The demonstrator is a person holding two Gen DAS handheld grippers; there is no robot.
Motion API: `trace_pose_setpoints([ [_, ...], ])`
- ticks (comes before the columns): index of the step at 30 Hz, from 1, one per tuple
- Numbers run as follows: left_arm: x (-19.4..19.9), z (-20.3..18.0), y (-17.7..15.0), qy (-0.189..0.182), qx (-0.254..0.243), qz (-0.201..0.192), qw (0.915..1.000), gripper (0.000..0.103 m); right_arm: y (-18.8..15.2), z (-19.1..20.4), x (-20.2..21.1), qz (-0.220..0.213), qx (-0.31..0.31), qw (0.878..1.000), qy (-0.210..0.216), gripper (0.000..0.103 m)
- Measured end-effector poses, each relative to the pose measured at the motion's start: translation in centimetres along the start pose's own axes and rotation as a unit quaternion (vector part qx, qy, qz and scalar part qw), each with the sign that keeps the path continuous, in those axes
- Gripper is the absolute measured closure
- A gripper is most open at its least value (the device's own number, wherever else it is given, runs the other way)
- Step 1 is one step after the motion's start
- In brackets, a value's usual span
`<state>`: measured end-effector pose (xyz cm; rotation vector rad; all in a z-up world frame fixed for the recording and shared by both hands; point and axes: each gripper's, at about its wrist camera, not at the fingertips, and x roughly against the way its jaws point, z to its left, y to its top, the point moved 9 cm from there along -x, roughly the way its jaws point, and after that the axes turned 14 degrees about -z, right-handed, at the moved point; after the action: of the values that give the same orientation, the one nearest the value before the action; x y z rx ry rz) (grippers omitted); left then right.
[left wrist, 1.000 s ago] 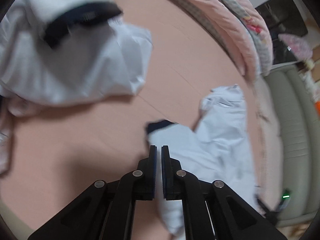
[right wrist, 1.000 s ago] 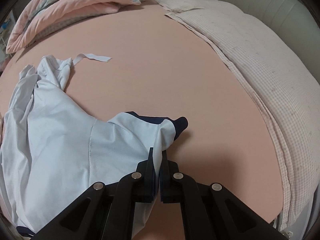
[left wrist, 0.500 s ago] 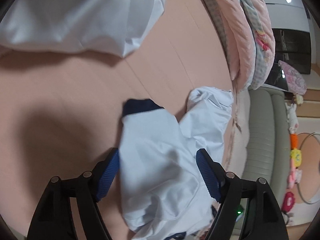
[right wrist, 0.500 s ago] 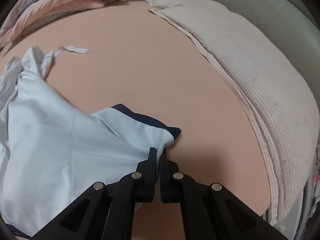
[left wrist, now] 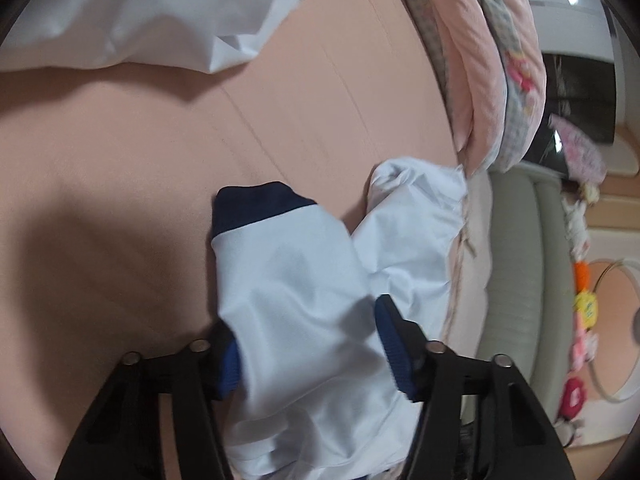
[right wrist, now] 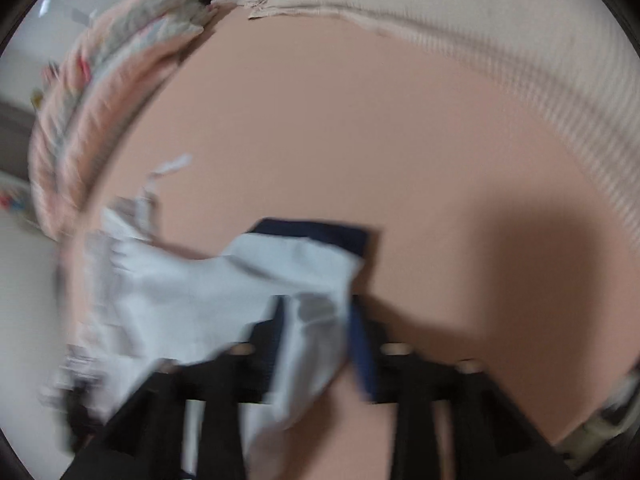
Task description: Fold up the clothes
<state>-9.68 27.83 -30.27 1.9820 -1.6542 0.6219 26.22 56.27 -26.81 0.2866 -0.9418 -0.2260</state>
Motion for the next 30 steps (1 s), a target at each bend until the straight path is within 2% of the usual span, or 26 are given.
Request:
trace_pose_setpoints([
  [2, -0.1, 0.2, -0.1, 0.005, -0.004, 0.001, 1.0, 0.068, -0.1, 0.2, 0.3, 0.007, -0.046, 0.998, 0.039, 0.043],
  [4, -0.1, 0.5, -0.3, 0.01, -0.008, 0.003, 0.9999, 0.086, -0.3, 0.4, 0.1, 0.022, -0.073, 0.995, 0.058, 0.043],
  [7, -0.2, 0.8, -0.4, 0.017, -0.015, 0.003, 0.9997, 0.09, -1.6, -0.2, -0.7, 0.037, -0.09, 0.993, 0.065, 0.043],
  [11, 0.8, 0.9, -0.1, 0.032, -0.032, -0.02, 0.9988, 0.094, -2.4, -0.5, -0.5, 0.038, -0.123, 0.988, 0.082, 0.043],
  [13, 1.3, 1.0, 0.1, 0.04, -0.04, -0.032, 0.9979, 0.097, -2.2, -0.5, -0.3, 0.04, -0.123, 0.989, 0.075, 0.043],
  [15, 2.1, 1.2, 0.5, 0.057, -0.053, -0.043, 0.996, 0.097, -1.9, -0.1, -0.4, 0.038, -0.107, 0.992, 0.053, 0.043],
  [17, 3.3, 1.9, 1.0, 0.088, -0.072, -0.059, 0.9917, 0.098, -1.5, 1.0, 0.1, 0.021, -0.042, 0.999, 0.014, 0.043],
  [19, 4.5, 2.5, 1.5, 0.112, -0.087, -0.073, 0.9872, 0.098, -1.5, 2.5, 0.4, 0.021, 0.041, 0.999, -0.024, 0.043],
  [20, 5.1, 2.8, 1.8, 0.114, -0.087, -0.078, 0.9866, 0.098, -1.7, 3.5, 0.5, 0.022, 0.089, 0.995, -0.041, 0.043],
  [23, 6.6, 3.6, 2.3, 0.114, -0.075, -0.09, 0.9866, 0.098, -2.6, 6.3, 0.3, 0.026, 0.212, 0.974, -0.079, 0.043],
  [26, 7.8, 4.3, 2.7, 0.147, -0.092, -0.106, 0.9791, 0.1, -3.1, 6.6, -0.5, 0.032, 0.229, 0.968, -0.098, 0.043],
  [28, 8.6, 4.8, 3.2, 0.176, -0.115, -0.119, 0.9705, 0.1, -3.1, 5.7, -0.7, 0.037, 0.189, 0.977, -0.095, 0.043],
  [30, 9.1, 5.1, 3.6, 0.175, -0.113, -0.12, 0.9708, 0.1, -3.0, 4.4, -0.9, 0.044, 0.113, 0.99, -0.074, 0.043],
])
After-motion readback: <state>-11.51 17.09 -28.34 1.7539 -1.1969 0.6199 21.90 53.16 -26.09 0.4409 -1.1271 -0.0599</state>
